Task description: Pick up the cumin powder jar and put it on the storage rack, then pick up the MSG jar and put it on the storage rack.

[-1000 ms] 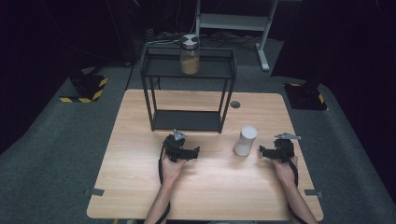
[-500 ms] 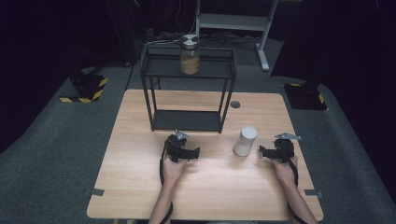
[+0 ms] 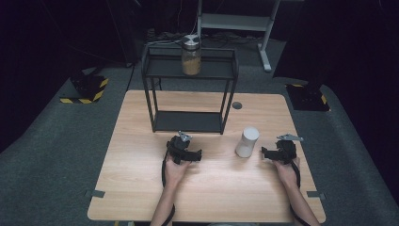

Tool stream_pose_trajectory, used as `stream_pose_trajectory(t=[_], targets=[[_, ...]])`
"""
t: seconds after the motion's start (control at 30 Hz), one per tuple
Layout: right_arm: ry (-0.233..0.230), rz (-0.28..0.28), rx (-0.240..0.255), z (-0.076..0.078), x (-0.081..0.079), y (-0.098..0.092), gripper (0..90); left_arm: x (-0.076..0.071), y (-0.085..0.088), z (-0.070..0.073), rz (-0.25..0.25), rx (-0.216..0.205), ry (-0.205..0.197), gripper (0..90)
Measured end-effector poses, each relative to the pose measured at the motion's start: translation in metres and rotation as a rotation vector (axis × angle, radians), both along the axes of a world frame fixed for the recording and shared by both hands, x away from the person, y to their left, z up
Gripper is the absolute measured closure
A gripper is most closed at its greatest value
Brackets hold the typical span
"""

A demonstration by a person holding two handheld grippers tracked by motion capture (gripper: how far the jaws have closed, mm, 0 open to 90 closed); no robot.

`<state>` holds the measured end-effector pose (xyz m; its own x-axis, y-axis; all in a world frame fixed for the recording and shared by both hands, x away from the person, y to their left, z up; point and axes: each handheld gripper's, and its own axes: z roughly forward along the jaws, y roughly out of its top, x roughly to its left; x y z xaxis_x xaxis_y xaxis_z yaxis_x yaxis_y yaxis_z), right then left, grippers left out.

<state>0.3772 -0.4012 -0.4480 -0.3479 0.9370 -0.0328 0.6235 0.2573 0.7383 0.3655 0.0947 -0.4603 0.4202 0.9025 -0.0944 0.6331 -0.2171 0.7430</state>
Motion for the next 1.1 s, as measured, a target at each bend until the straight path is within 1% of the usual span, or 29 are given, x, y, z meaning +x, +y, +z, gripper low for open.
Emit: stream_pose_trajectory(t=[0.17,0.3,0.67,0.77,0.87,0.93,1.07,1.1], targets=[[0.000,-0.003,0.000,0.0000,-0.0001,0.0005,10.5,0.0000,-0.0013,0.0004,0.001,0.007,0.000,1.9],[0.000,-0.004,0.000,0.0000,-0.0001,0.0007,10.5,0.0001,0.0000,0.0001,0.001,-0.001,0.000,1.9],[0.003,-0.007,-0.001,0.0003,0.0001,0.0013,9.6,0.0001,-0.0021,0.0007,0.000,0.013,0.000,2.0],[0.005,-0.003,-0.003,0.0005,0.0007,0.0014,8.1,0.0001,-0.0023,0.0007,0.000,0.014,0.000,2.0],[0.014,0.016,-0.005,0.0011,0.0028,0.0006,4.1,0.0001,-0.0027,0.0009,0.000,0.016,0.000,2.0],[0.017,0.022,-0.006,0.0013,0.0034,0.0003,3.6,0.0000,-0.0030,0.0010,0.000,0.018,0.000,2.0],[0.024,0.064,0.011,0.0015,0.0042,-0.0058,0.7,-0.0001,-0.0032,0.0010,0.001,0.018,-0.001,2.1],[0.024,0.064,0.011,0.0015,0.0042,-0.0058,0.7,-0.0001,-0.0032,0.0010,0.001,0.018,-0.001,2.1]])
